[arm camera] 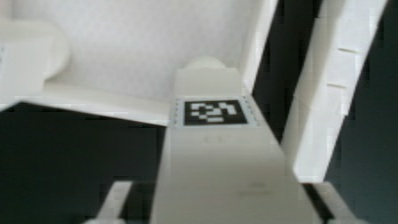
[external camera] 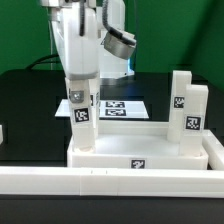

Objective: Assemble desk

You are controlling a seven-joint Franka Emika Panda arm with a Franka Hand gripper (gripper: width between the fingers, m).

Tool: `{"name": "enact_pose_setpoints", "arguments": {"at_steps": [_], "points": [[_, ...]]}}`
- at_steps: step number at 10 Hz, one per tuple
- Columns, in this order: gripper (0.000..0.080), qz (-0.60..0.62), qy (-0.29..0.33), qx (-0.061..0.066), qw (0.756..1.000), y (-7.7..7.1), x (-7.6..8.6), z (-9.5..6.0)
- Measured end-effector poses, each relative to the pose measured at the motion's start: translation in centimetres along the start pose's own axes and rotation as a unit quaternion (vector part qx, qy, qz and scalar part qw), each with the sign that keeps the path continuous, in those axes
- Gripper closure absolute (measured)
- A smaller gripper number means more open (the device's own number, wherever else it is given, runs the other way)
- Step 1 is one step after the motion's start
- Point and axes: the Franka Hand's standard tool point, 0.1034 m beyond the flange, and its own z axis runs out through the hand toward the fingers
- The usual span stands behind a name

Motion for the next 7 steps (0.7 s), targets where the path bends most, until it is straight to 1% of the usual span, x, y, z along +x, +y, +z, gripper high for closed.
{"name": "enact_pose_setpoints", "arguments": {"at_steps": [1,2,3,5,6,7], "points": [[0.0509,0.023,-0.001,0.004,1.0,-0.1,-0.07,0.01],[0.0509,0.082,-0.003,0.011,0.997,-0.24,-0.24,0.06],[0.0509,0.116,-0.004,0.016,0.993,-0.33,-0.36,0.08],[0.0509,0.145,-0.006,0.016,0.989,-0.35,-0.4,0.08],[0.0509,0.14,-0.005,0.016,0.99,-0.32,-0.42,0.16],[0.0344,0.122,-0.005,0.013,0.992,-0.23,-0.45,0.25]]}}
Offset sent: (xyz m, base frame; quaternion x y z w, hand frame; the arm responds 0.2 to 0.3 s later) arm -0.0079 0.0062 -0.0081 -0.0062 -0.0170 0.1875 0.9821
